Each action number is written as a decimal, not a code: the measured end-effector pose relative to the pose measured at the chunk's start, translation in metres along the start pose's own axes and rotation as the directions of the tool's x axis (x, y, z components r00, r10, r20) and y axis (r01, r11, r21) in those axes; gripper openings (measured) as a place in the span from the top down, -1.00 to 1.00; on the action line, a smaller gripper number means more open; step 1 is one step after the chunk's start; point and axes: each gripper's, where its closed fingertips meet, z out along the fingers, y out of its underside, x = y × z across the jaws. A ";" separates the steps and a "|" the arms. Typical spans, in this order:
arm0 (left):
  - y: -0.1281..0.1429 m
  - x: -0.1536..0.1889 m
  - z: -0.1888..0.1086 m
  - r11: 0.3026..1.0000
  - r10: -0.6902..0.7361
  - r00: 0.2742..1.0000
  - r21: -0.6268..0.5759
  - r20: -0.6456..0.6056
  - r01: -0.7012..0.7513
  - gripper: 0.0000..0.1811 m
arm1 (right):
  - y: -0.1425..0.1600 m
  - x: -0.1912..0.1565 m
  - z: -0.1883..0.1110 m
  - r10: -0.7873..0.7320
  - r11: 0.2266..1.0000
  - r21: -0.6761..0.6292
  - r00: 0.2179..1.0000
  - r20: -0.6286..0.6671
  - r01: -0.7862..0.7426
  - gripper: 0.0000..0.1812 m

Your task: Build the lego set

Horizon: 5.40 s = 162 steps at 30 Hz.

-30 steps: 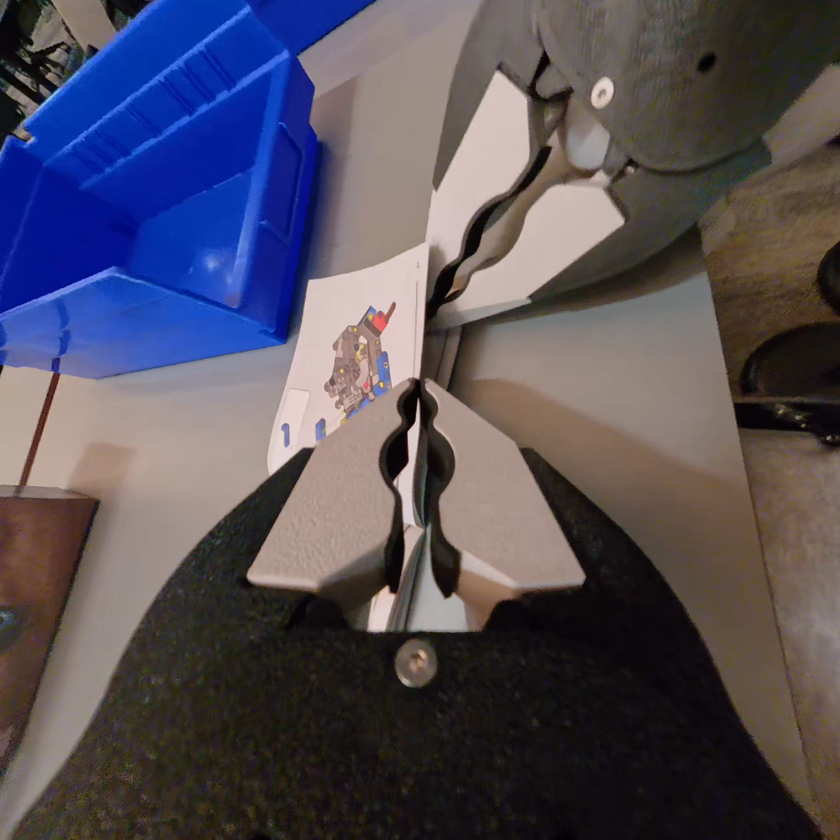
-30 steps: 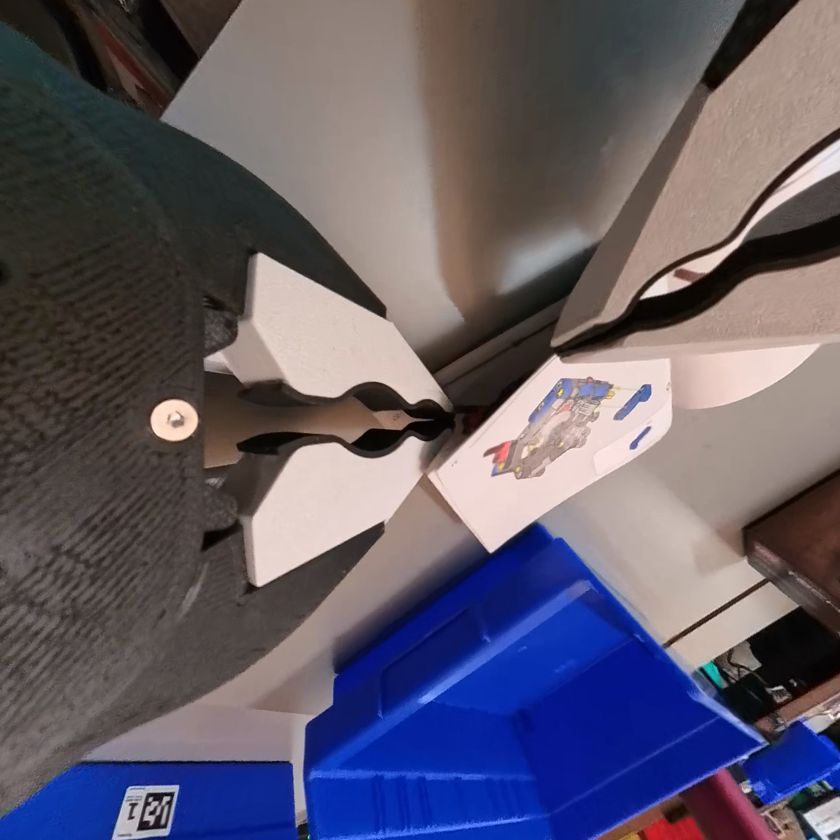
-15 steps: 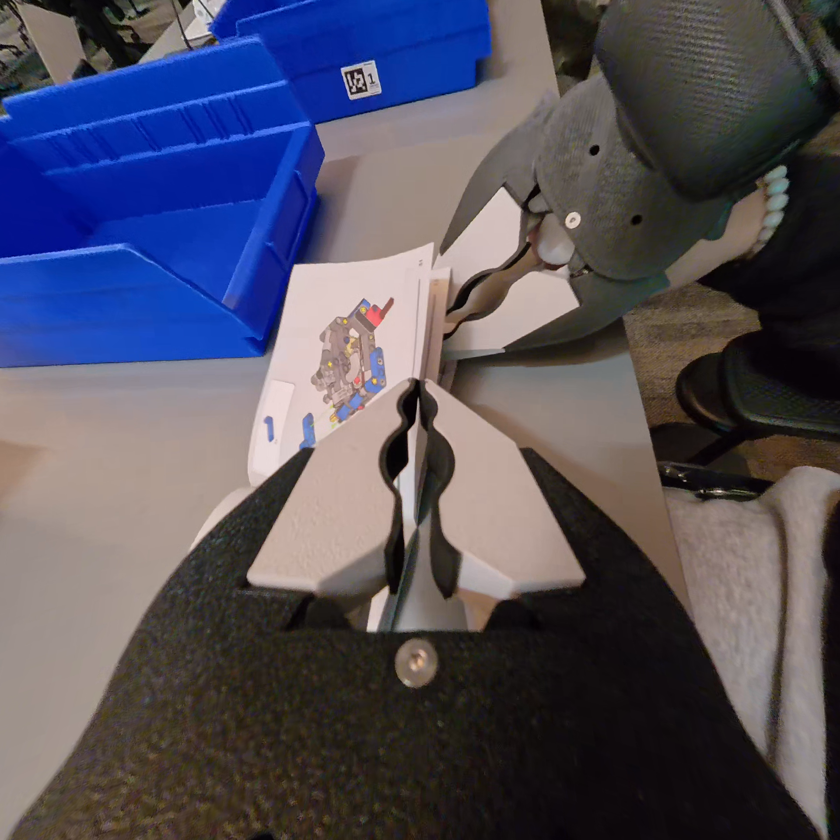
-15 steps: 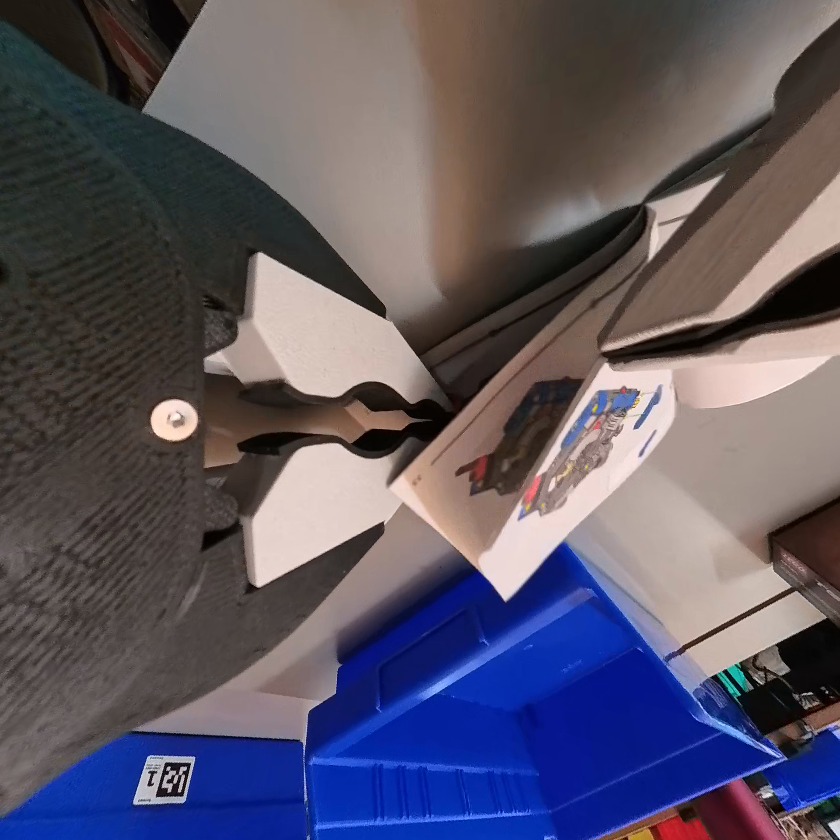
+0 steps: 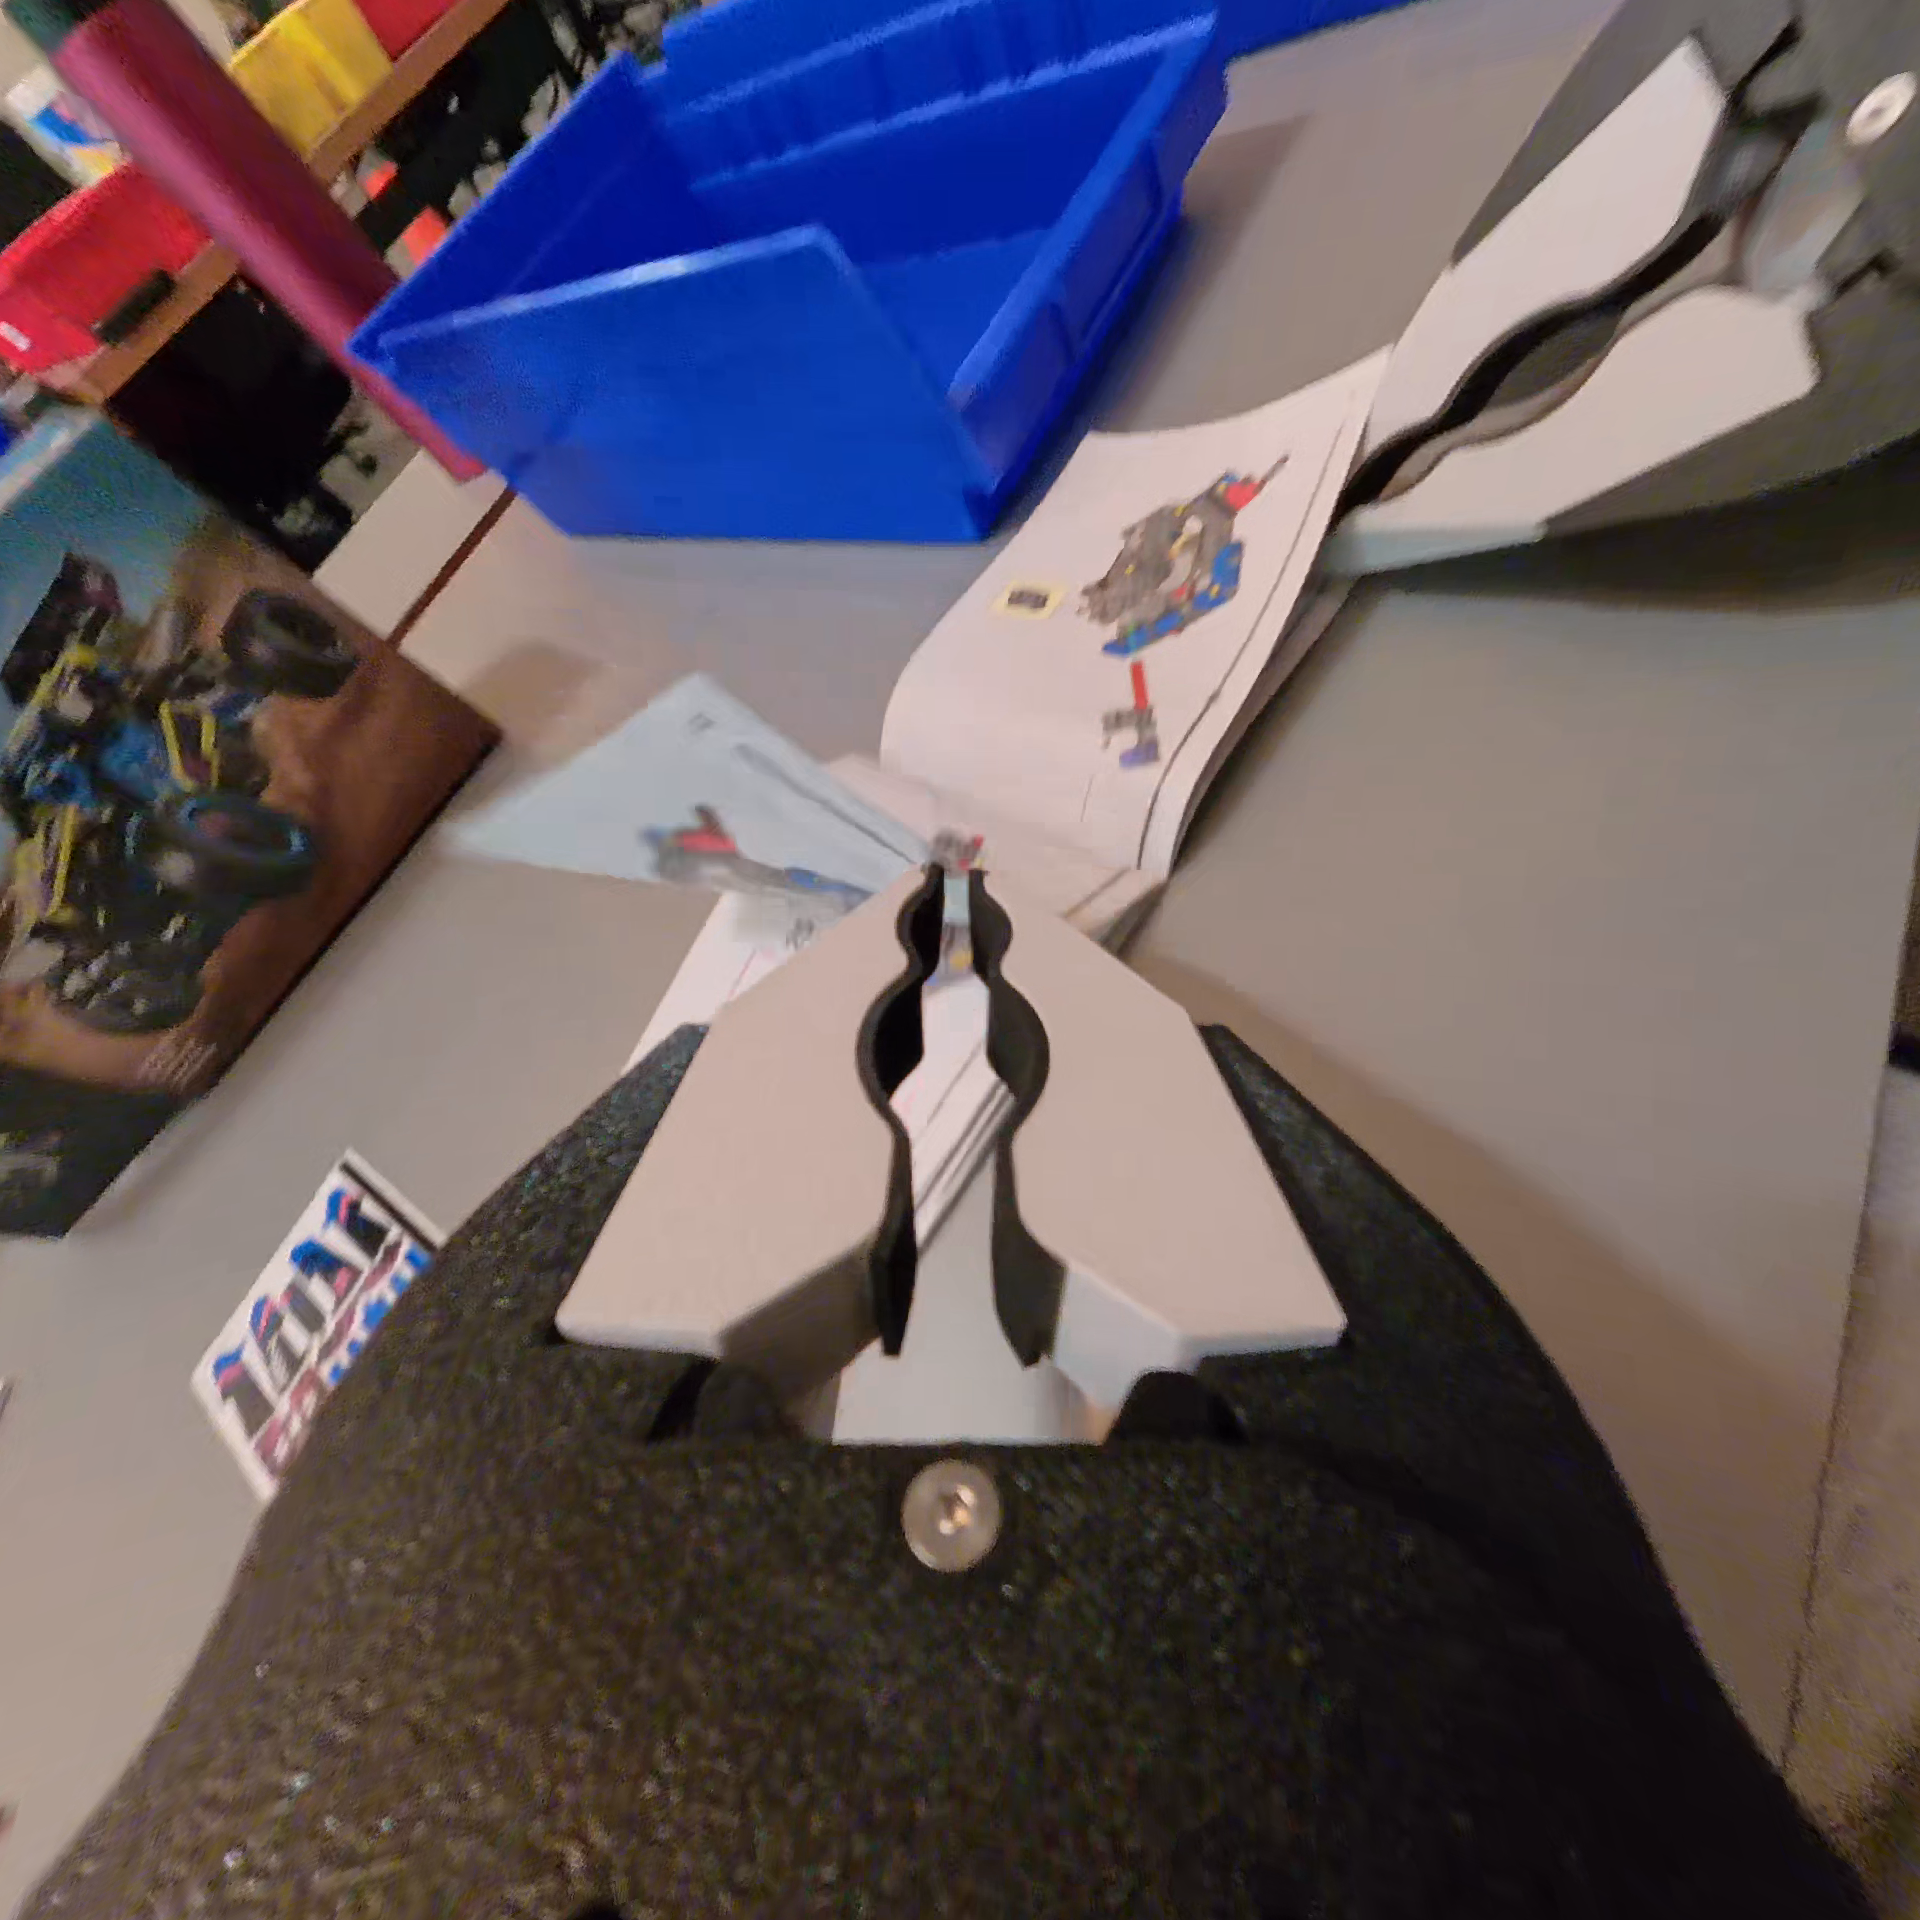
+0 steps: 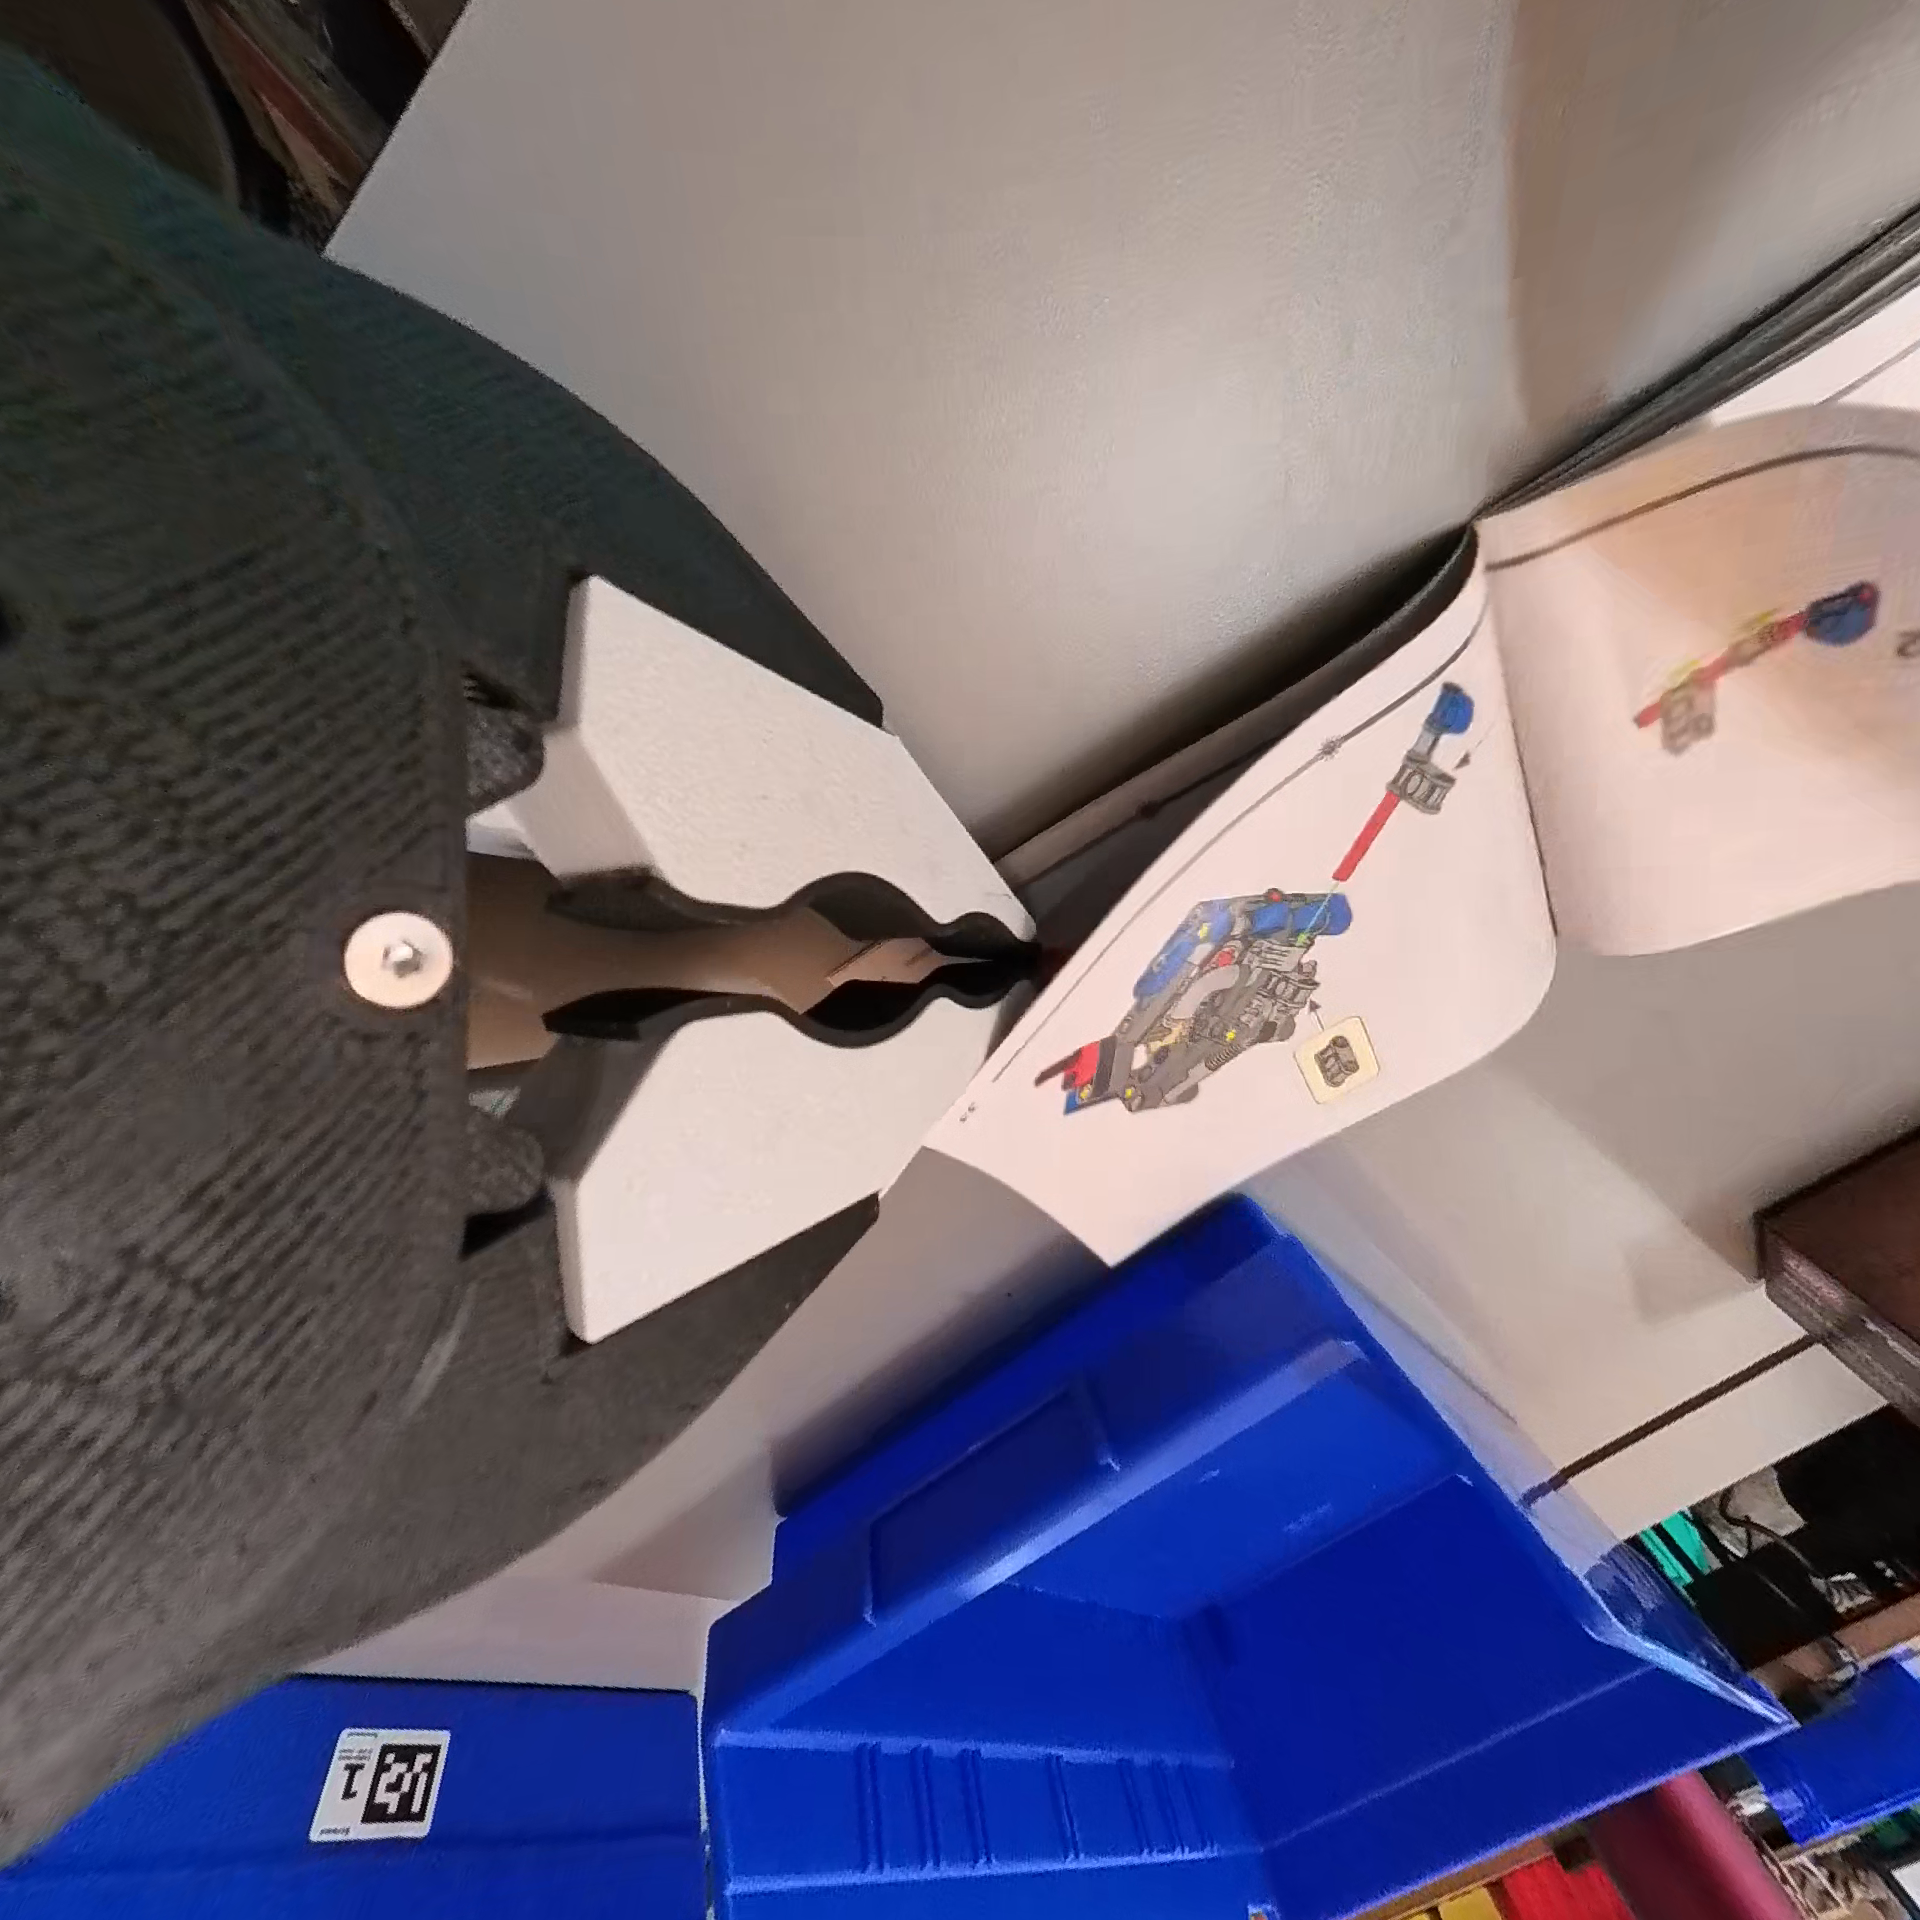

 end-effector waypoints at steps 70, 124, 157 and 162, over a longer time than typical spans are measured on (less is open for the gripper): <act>0.025 0.018 0.046 0.896 0.383 0.900 -0.154 -0.208 -0.416 1.00 | -0.010 0.012 0.006 0.403 0.913 -0.041 0.886 0.231 -0.405 0.91; -0.023 0.048 0.035 0.937 0.343 0.933 -0.024 -0.113 -0.347 1.00 | -0.054 -0.032 0.033 0.473 0.862 -0.112 0.704 0.530 -0.495 1.00; -0.035 0.040 0.043 0.966 0.241 0.967 0.112 -0.076 -0.232 1.00 | -0.054 -0.032 0.033 0.473 0.862 -0.112 0.704 0.530 -0.495 1.00; -0.032 0.065 0.041 0.970 0.235 0.944 0.118 -0.230 -0.213 0.79 | -0.054 -0.032 0.033 0.473 0.862 -0.112 0.705 0.529 -0.494 1.00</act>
